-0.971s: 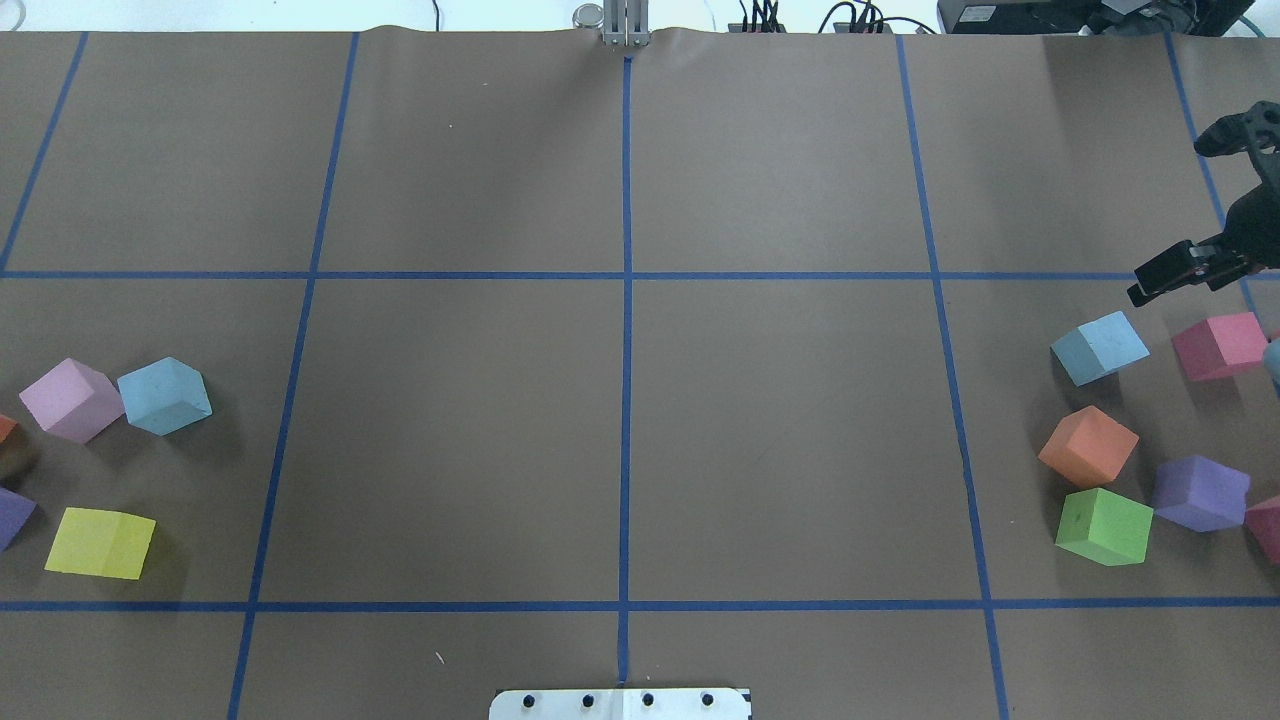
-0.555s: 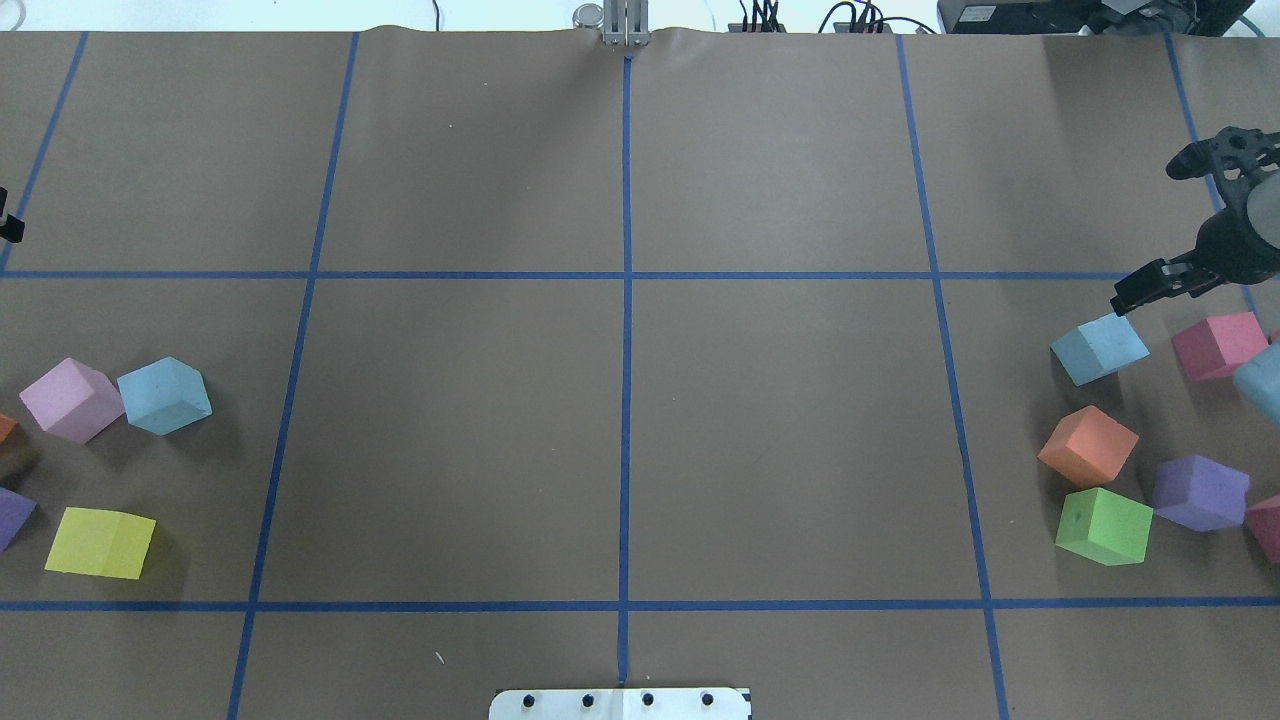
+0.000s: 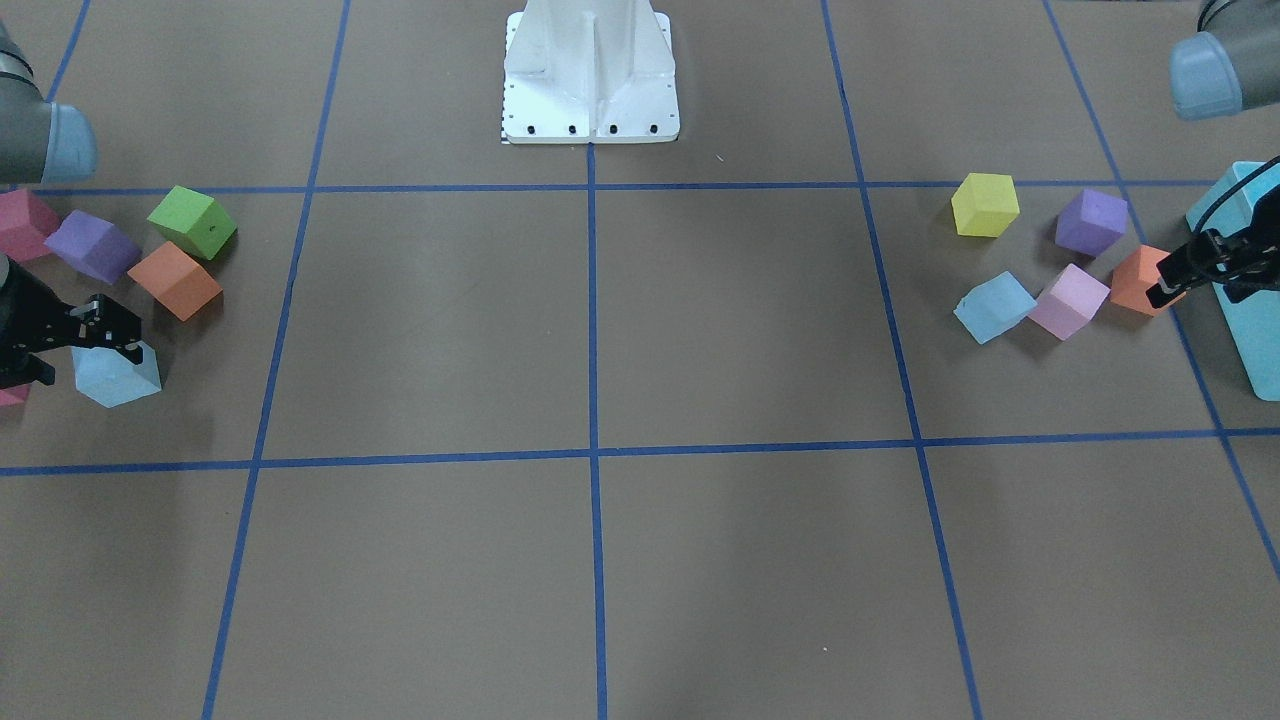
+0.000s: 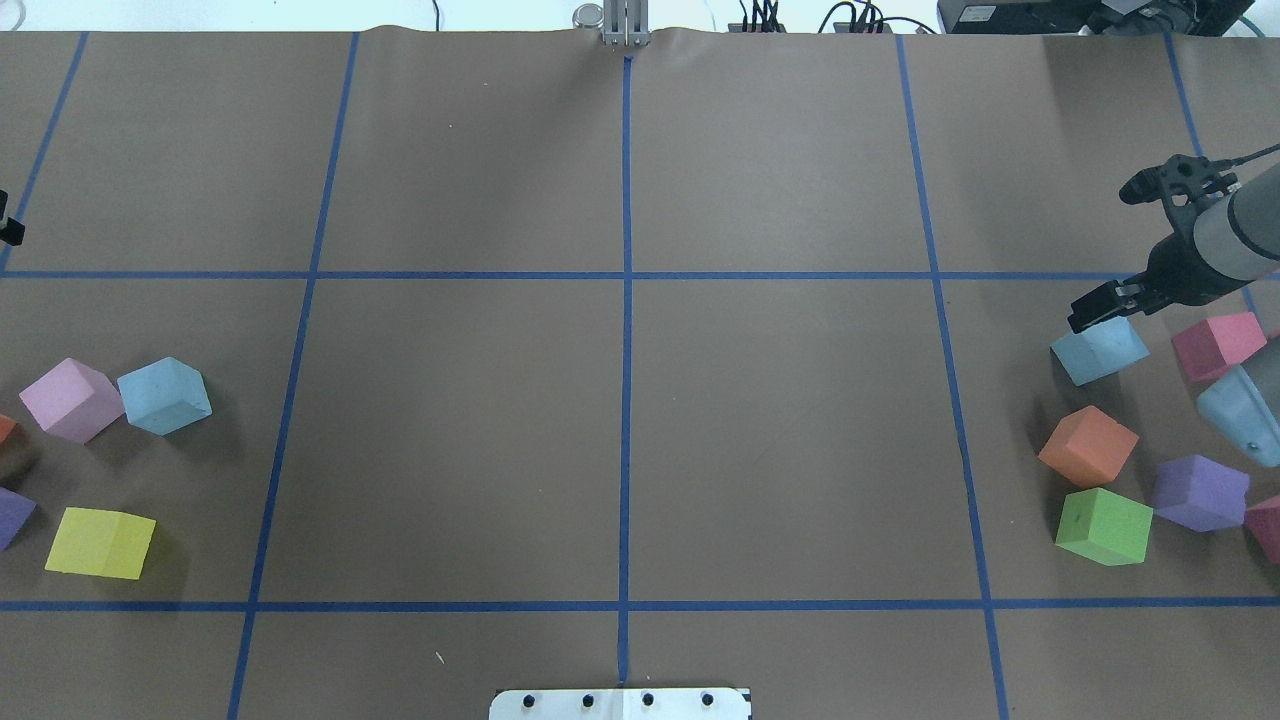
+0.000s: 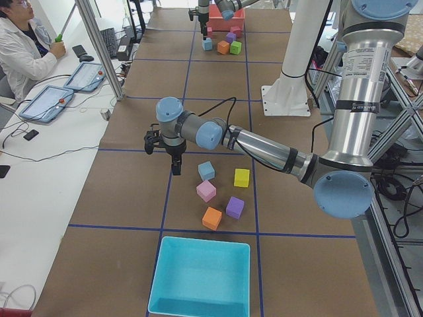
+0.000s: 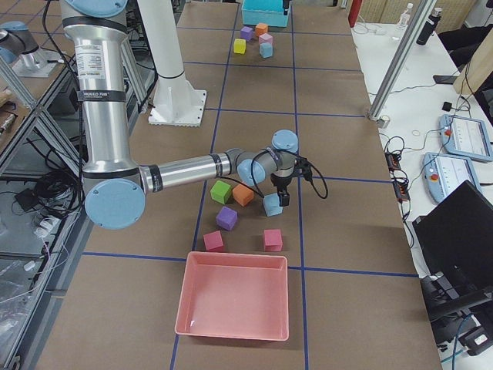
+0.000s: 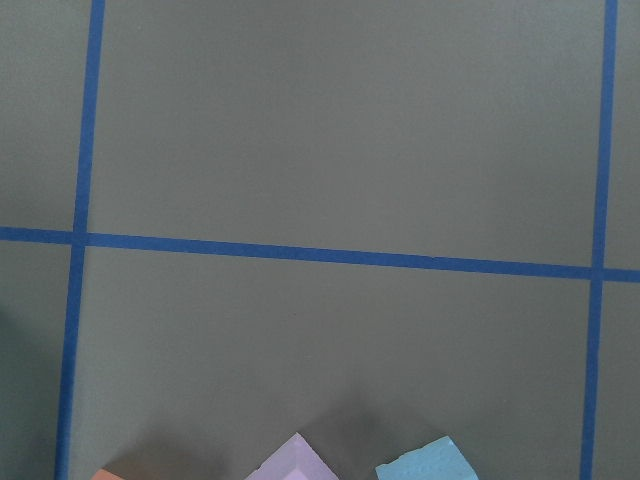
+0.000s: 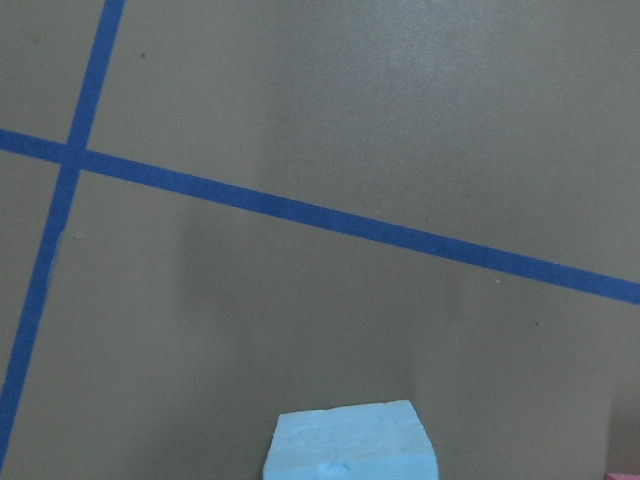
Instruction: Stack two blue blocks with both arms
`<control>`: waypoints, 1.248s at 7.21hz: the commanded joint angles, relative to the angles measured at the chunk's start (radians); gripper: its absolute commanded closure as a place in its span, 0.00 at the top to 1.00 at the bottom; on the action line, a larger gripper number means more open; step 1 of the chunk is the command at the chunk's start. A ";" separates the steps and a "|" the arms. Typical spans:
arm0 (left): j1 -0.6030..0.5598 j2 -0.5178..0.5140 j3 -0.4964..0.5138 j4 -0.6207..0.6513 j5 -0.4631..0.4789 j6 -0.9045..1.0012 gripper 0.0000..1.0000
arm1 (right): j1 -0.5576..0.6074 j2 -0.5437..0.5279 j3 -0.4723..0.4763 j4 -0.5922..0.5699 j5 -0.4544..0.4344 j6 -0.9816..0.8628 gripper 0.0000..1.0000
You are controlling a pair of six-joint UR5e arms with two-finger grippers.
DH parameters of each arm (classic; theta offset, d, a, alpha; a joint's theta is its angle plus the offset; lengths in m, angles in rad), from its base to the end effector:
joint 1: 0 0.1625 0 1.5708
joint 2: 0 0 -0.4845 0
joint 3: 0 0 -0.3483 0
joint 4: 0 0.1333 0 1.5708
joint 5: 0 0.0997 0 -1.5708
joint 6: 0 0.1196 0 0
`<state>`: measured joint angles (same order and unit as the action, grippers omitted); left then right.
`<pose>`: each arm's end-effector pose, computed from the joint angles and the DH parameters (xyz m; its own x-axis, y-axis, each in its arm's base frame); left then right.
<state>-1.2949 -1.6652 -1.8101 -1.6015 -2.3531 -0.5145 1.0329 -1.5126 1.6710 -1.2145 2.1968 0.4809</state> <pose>0.0886 -0.4926 0.5745 0.6598 -0.0638 -0.7487 0.0806 0.9967 -0.0139 -0.2053 -0.4675 0.6265 0.6923 -0.2419 0.6799 0.1418 0.9694 0.2005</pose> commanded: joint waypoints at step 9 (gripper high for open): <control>0.000 0.002 0.006 -0.002 0.000 0.010 0.99 | -0.028 0.003 -0.037 0.001 -0.022 -0.074 0.97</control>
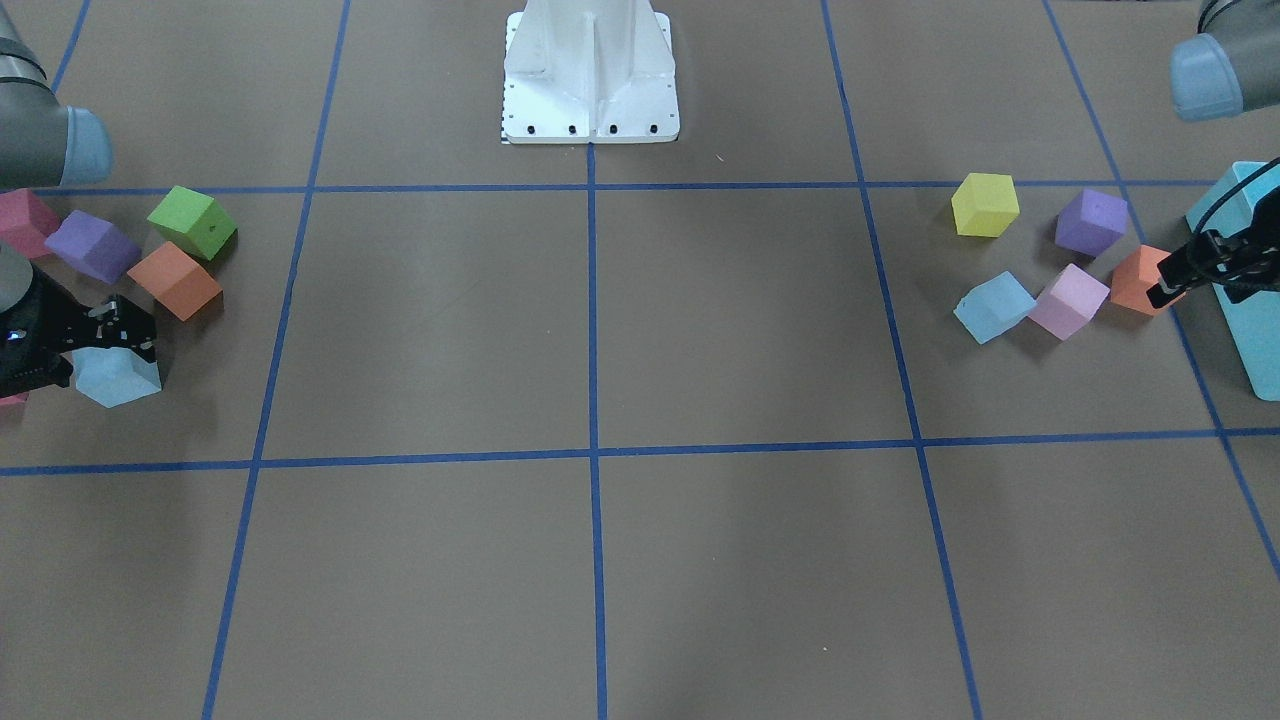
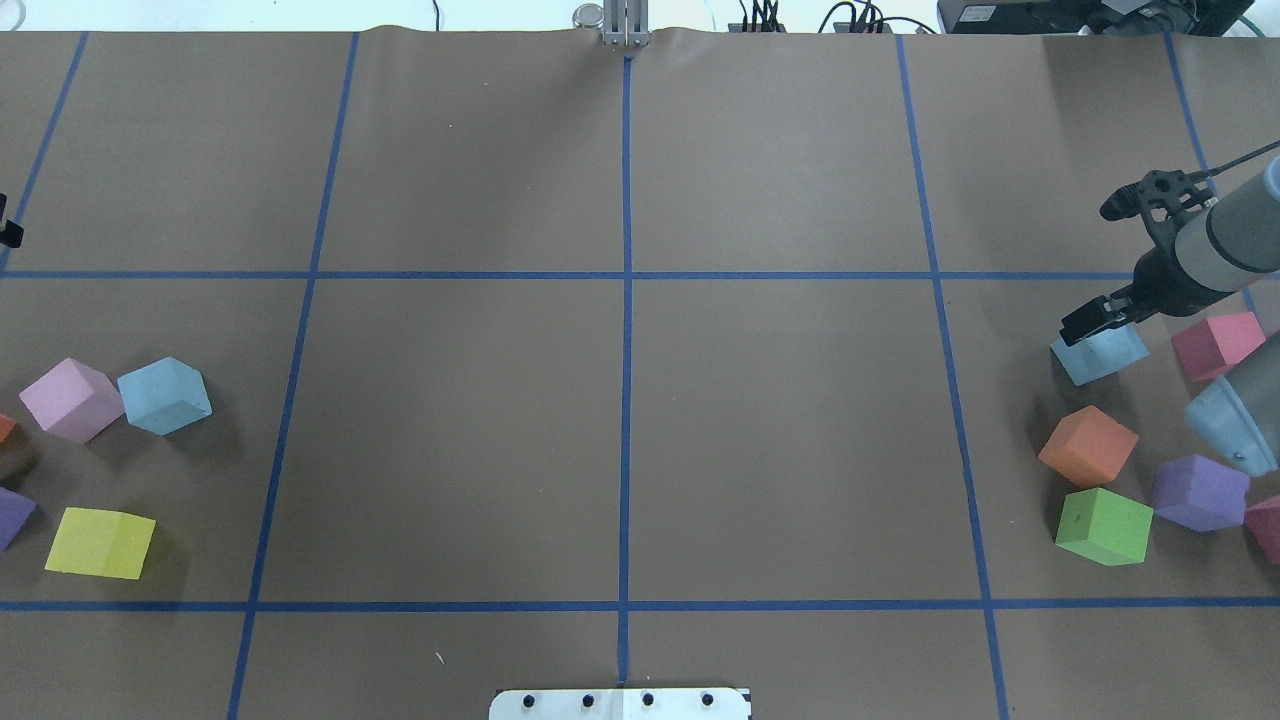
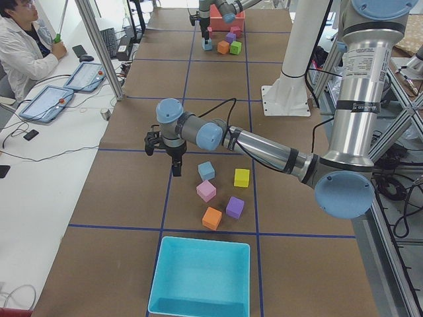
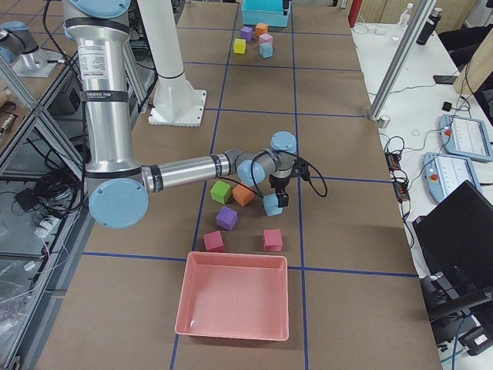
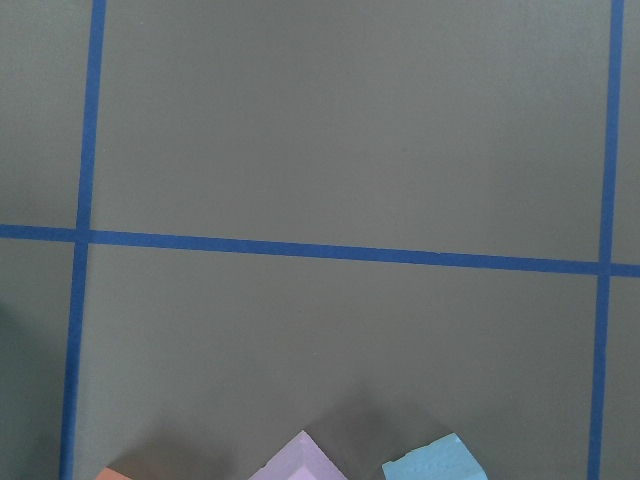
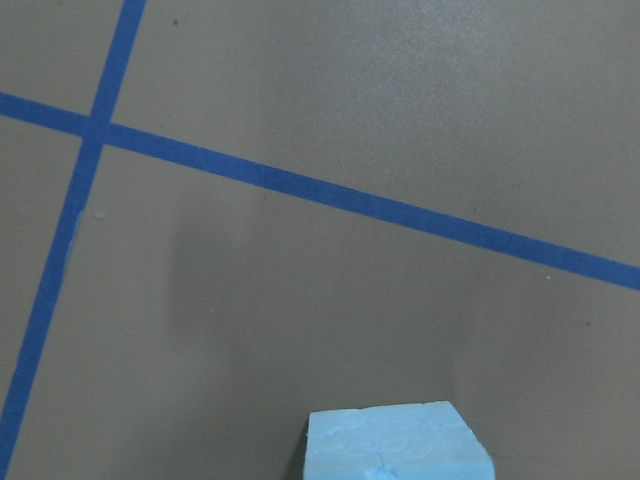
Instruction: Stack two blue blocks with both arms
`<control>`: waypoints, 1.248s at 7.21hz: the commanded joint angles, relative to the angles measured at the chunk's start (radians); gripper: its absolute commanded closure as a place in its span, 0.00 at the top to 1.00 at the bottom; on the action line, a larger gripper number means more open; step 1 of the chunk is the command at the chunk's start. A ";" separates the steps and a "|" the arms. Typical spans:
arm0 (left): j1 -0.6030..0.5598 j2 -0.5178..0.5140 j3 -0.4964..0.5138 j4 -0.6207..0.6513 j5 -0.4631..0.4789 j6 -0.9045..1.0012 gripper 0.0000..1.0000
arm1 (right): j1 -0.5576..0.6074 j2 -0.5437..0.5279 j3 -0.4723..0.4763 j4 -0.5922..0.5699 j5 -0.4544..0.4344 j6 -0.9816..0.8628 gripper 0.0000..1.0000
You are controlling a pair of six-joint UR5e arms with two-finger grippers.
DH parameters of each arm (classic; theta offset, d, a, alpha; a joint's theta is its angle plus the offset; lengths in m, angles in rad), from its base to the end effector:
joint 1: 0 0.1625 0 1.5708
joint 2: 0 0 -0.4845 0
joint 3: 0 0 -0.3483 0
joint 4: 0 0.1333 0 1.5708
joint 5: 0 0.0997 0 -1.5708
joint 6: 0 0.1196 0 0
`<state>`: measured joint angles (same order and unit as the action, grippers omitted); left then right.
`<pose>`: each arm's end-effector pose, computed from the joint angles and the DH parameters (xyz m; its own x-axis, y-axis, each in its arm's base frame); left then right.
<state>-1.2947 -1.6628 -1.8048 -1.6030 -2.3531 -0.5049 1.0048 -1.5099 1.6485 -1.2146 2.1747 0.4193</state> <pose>0.0885 -0.4921 0.5779 0.6618 -0.0585 -0.7474 0.0741 0.9972 -0.0125 -0.2177 -0.4646 0.6373 0.6946 -0.3086 0.6498 0.2071 0.9508 0.2303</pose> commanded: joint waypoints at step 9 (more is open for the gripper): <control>0.008 0.000 -0.002 0.000 0.000 -0.012 0.98 | -0.031 0.004 -0.017 0.074 0.005 0.001 0.58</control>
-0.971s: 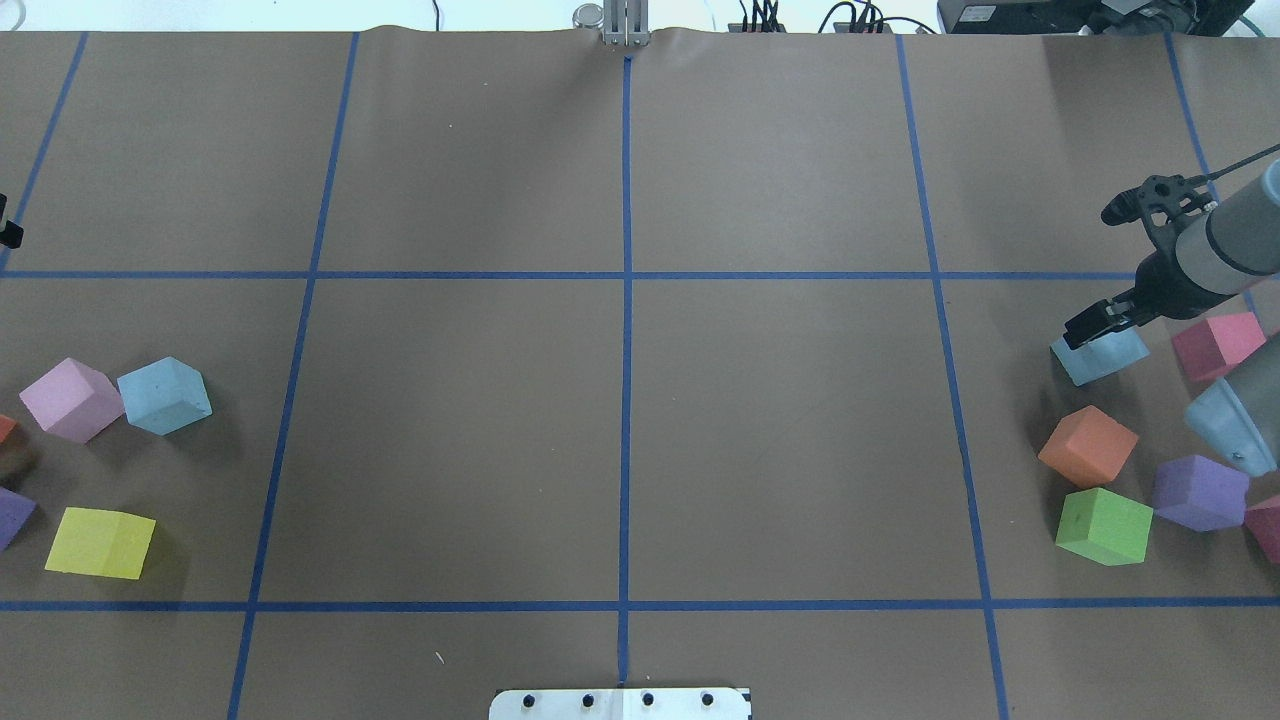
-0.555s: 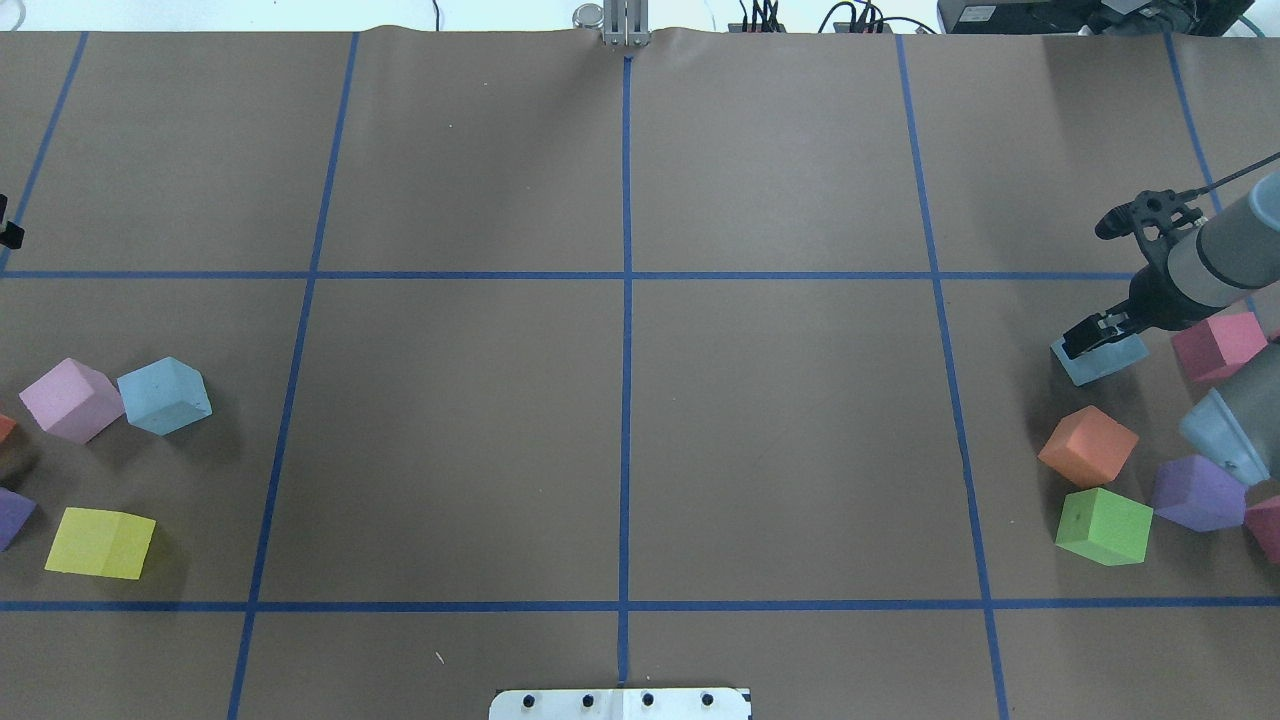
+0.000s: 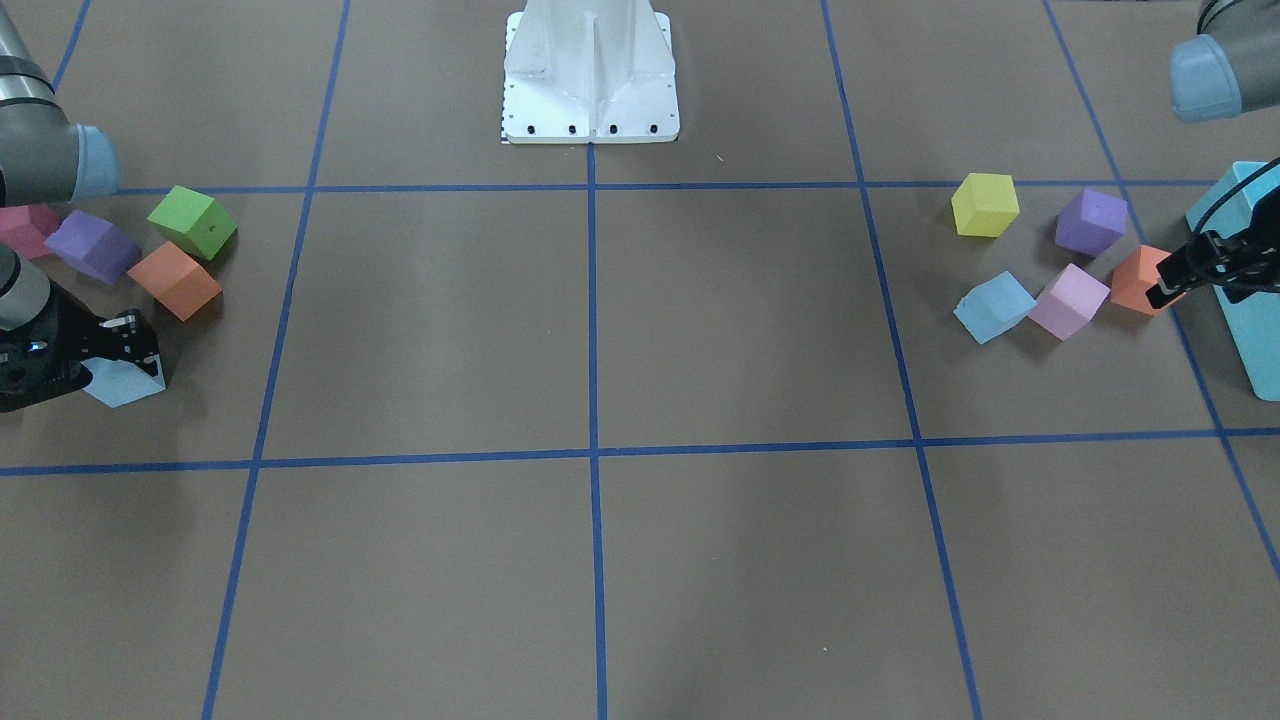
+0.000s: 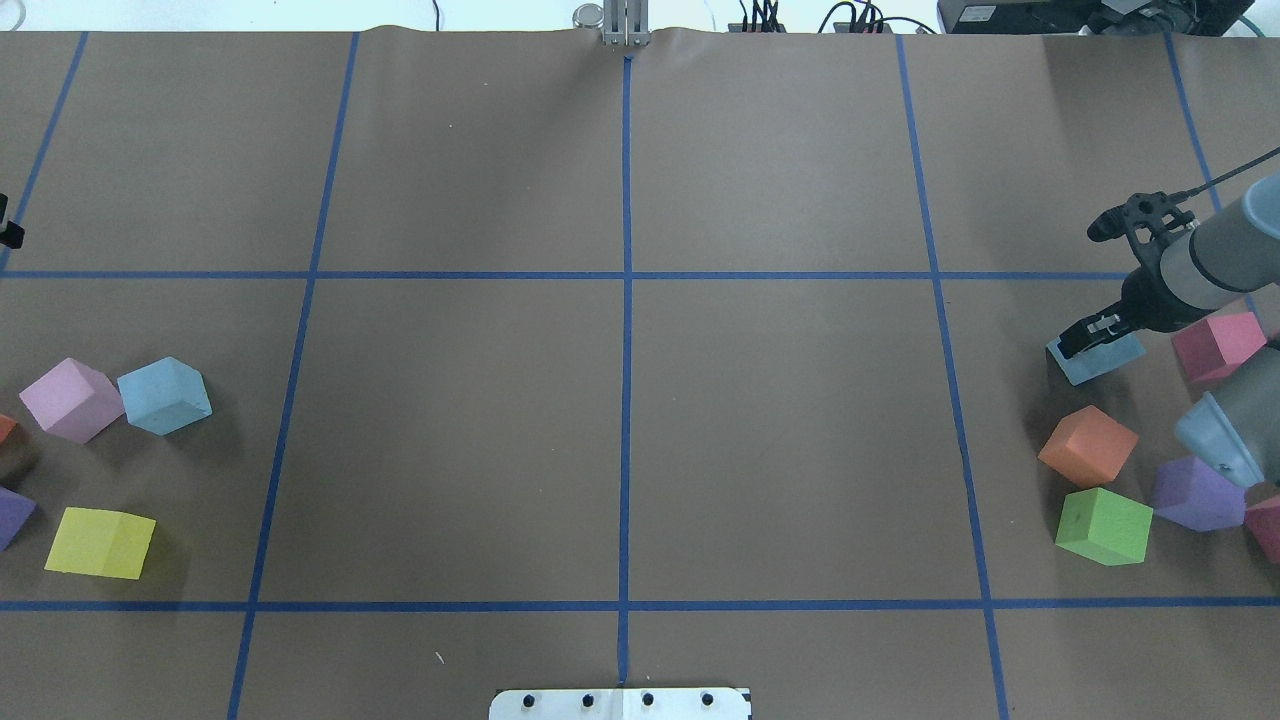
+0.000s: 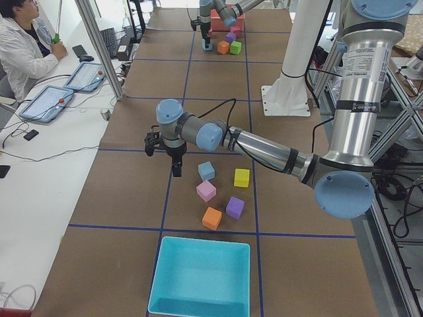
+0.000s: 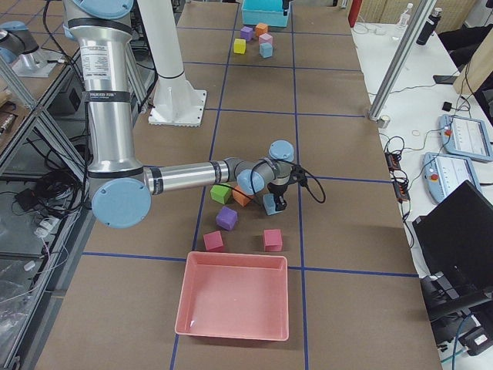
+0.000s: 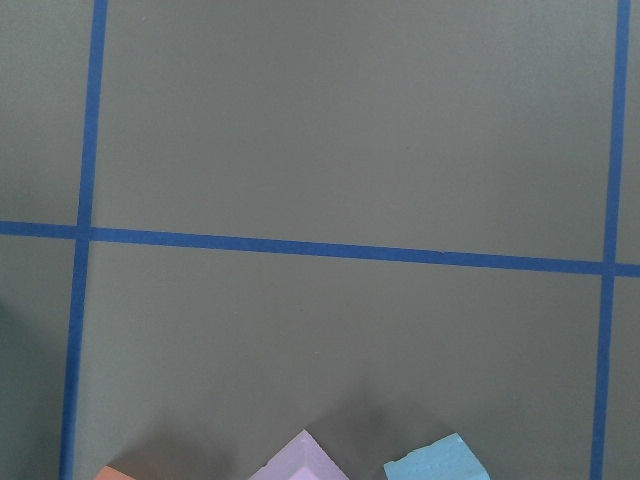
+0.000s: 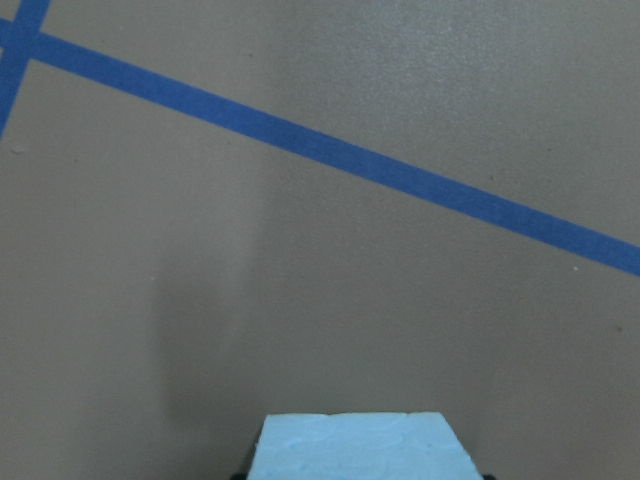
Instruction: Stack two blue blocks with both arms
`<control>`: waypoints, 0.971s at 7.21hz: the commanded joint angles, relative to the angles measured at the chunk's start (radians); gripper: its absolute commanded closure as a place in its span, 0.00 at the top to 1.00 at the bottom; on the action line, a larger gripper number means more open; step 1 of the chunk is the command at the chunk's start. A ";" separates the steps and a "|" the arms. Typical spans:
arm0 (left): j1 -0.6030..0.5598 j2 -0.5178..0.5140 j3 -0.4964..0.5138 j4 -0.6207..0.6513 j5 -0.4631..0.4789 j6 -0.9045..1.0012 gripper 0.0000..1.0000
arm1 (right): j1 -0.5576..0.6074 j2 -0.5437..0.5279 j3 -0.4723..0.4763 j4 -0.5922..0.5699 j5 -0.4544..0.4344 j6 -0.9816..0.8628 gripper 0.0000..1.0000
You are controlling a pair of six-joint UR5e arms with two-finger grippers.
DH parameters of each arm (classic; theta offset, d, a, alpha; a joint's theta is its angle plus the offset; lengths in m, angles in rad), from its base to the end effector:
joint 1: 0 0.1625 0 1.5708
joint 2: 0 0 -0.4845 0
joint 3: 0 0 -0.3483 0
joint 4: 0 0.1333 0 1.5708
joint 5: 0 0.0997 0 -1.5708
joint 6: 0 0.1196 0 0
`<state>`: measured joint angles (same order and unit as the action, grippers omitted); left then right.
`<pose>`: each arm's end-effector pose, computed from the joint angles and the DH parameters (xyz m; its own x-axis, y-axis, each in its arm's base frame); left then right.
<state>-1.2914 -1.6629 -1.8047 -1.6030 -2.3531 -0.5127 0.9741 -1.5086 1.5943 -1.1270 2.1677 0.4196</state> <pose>0.0901 -0.4918 0.5779 0.6614 -0.0641 -0.7473 0.0759 0.9969 -0.0183 -0.2337 -0.4616 0.6513 0.6767 -0.3481 0.6488 0.2292 0.9370 0.2636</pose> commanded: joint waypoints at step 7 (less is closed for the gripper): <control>0.165 0.103 -0.002 -0.278 0.097 -0.453 0.98 | -0.159 0.307 0.292 -0.445 -0.018 0.426 0.60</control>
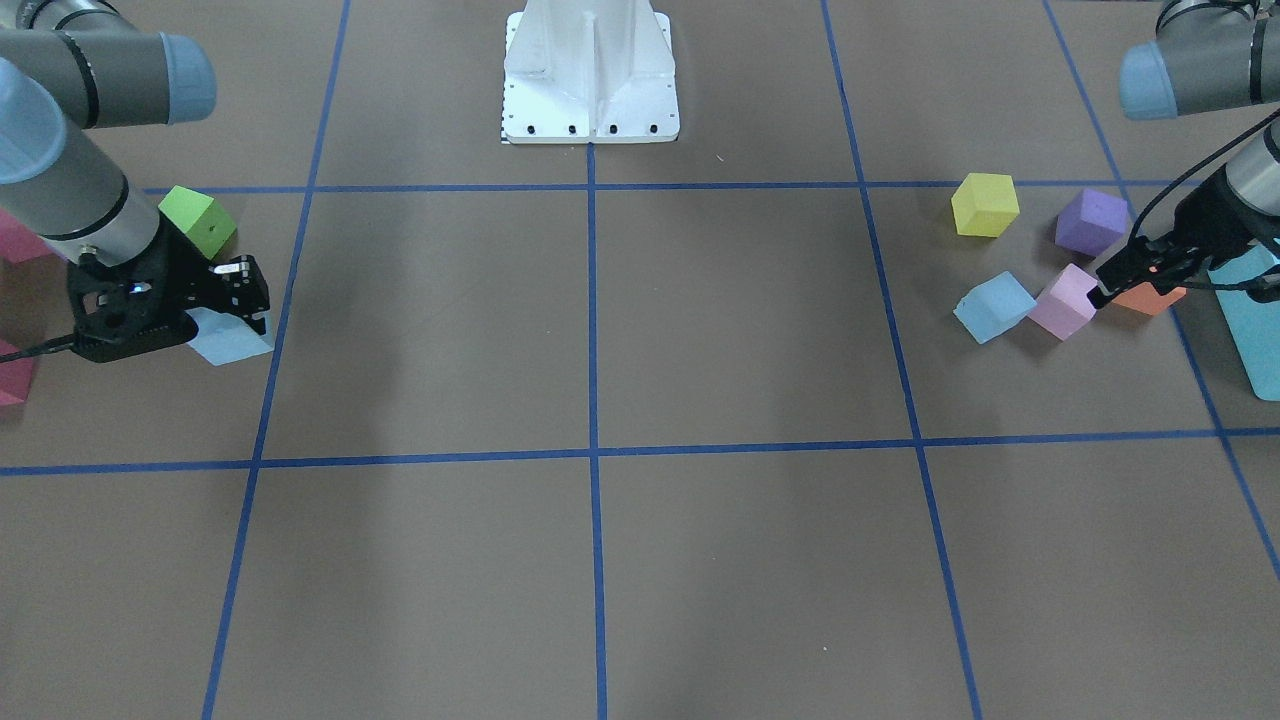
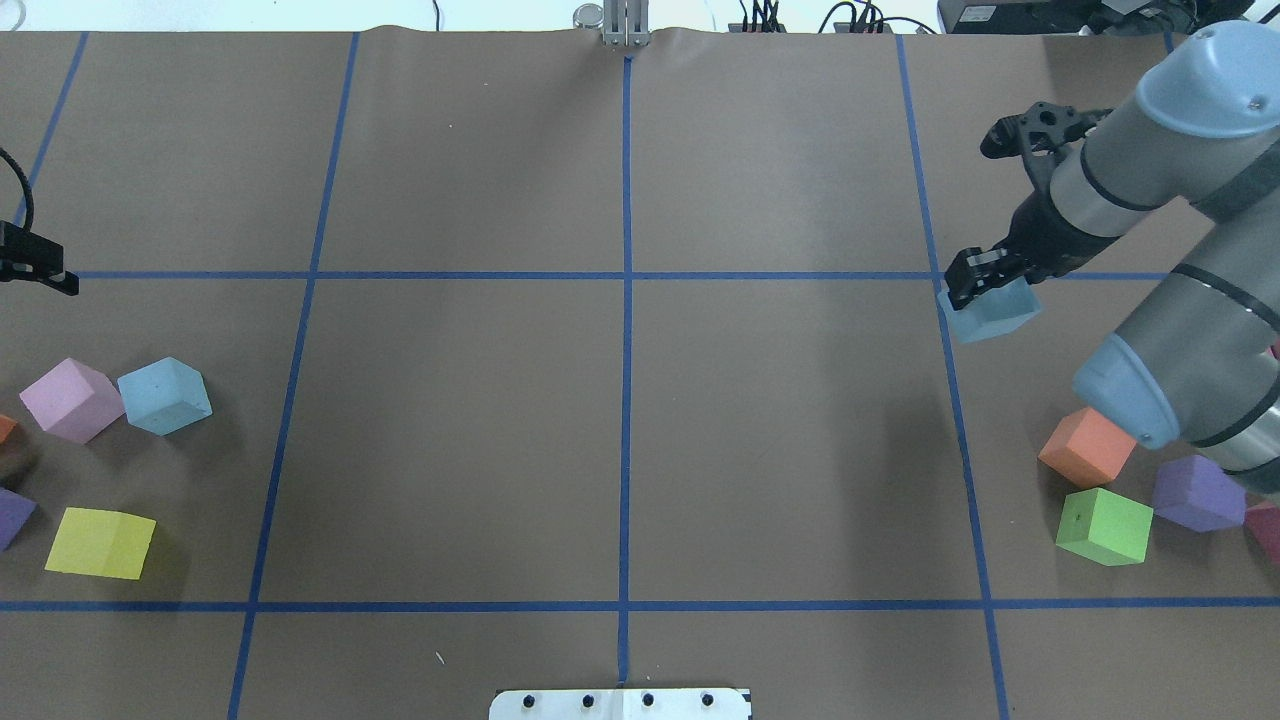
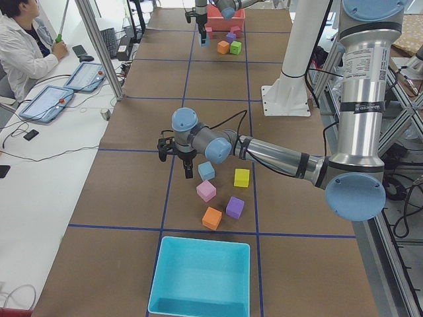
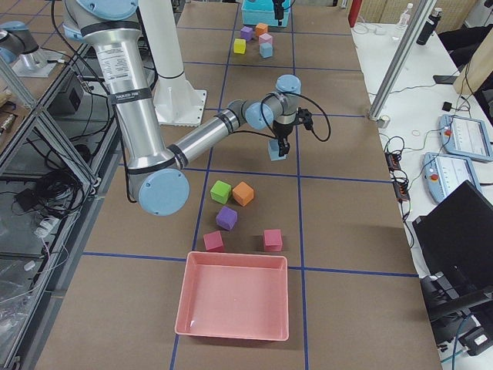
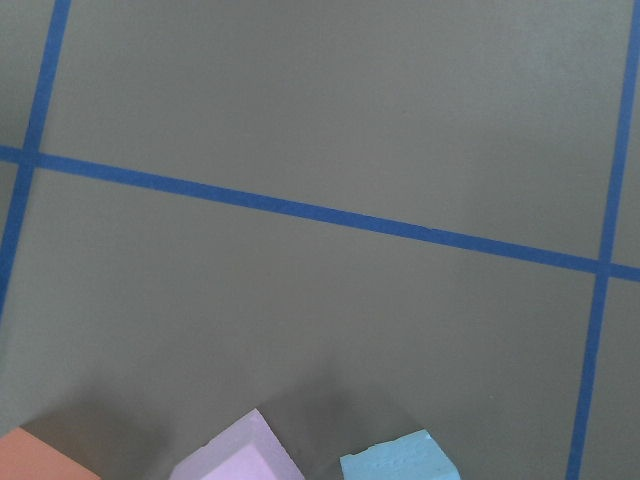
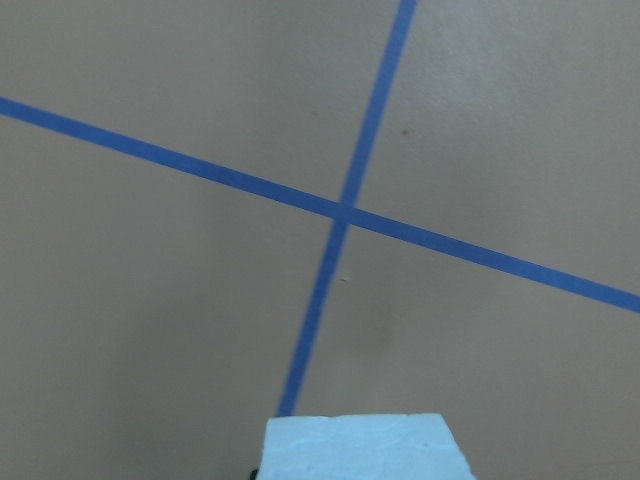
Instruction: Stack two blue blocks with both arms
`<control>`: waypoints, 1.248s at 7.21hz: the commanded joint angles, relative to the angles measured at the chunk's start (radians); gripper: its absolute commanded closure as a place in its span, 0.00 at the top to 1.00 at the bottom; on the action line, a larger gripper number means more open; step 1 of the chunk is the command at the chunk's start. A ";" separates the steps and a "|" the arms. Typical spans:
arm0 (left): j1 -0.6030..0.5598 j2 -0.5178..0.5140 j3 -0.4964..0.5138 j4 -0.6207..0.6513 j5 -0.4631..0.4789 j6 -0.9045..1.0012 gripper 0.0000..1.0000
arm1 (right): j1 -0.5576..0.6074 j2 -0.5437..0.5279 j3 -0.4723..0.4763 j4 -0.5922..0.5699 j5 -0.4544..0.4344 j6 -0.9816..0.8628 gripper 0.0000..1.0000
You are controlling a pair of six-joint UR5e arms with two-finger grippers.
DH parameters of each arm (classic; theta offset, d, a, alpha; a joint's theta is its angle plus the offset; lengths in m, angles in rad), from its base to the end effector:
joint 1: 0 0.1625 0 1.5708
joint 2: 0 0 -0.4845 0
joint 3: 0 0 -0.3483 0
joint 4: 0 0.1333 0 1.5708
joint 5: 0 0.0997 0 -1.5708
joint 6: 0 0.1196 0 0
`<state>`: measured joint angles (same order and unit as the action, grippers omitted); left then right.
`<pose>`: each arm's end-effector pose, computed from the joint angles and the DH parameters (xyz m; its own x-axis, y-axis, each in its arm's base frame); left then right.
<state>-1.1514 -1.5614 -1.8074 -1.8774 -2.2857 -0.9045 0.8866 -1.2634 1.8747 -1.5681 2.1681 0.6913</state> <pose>0.1399 -0.4485 0.5955 0.6179 -0.2397 -0.7488 0.2187 0.9672 -0.1291 -0.3093 -0.4837 0.4478 0.6652 -0.1923 0.7215 0.1201 0.9812 0.1508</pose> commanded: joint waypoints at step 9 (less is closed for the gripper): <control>0.234 0.030 -0.027 -0.054 0.095 -0.301 0.98 | -0.379 0.266 0.012 -0.007 -0.267 0.592 0.62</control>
<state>-0.9377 -1.5511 -1.8342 -1.9004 -2.1917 -1.1803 0.5491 -1.0263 1.8935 -1.5730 1.9389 1.2275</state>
